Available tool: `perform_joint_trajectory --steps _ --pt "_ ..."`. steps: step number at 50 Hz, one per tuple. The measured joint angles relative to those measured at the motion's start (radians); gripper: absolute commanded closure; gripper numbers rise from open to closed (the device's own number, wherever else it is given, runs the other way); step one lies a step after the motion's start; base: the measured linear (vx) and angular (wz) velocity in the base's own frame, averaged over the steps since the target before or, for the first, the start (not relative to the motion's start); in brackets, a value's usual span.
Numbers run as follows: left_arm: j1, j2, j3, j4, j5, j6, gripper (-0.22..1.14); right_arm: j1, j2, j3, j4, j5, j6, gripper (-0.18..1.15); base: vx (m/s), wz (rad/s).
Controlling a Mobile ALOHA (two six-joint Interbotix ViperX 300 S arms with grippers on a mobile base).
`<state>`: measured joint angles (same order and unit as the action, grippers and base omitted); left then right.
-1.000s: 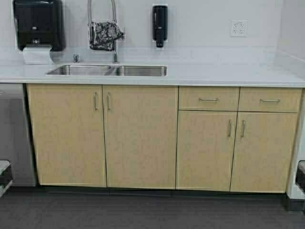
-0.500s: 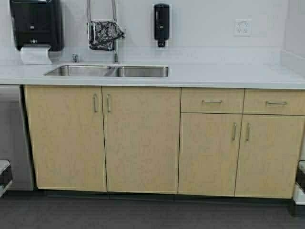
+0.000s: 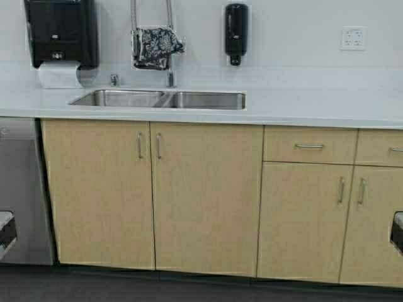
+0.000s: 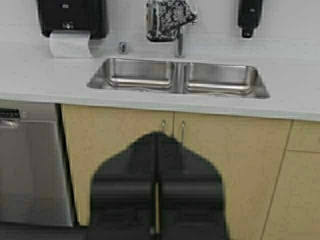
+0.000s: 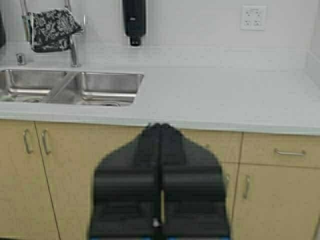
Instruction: Get the cloth and wipe up the spill under the wine glass
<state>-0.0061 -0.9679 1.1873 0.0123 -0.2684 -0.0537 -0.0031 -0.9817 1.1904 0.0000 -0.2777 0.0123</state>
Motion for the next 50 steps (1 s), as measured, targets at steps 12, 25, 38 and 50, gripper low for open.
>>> perform_joint_trajectory --steps 12,25,38,50 --pt "0.0 -0.031 0.018 0.0 -0.048 -0.002 0.89 -0.002 -0.008 -0.002 0.0 0.0 0.029 0.92 0.34 0.09" --pt "0.0 -0.037 0.023 0.0 -0.054 -0.006 0.89 -0.002 -0.023 -0.003 0.0 0.0 0.031 0.92 0.34 0.02" --pt "0.0 -0.04 0.029 0.0 -0.057 -0.006 0.89 -0.002 -0.023 -0.003 -0.002 0.0 0.029 0.92 0.36 -0.02" --pt "0.0 -0.049 0.052 -0.008 -0.057 -0.025 0.89 -0.002 -0.023 -0.002 -0.003 0.0 0.029 0.92 0.37 0.03"
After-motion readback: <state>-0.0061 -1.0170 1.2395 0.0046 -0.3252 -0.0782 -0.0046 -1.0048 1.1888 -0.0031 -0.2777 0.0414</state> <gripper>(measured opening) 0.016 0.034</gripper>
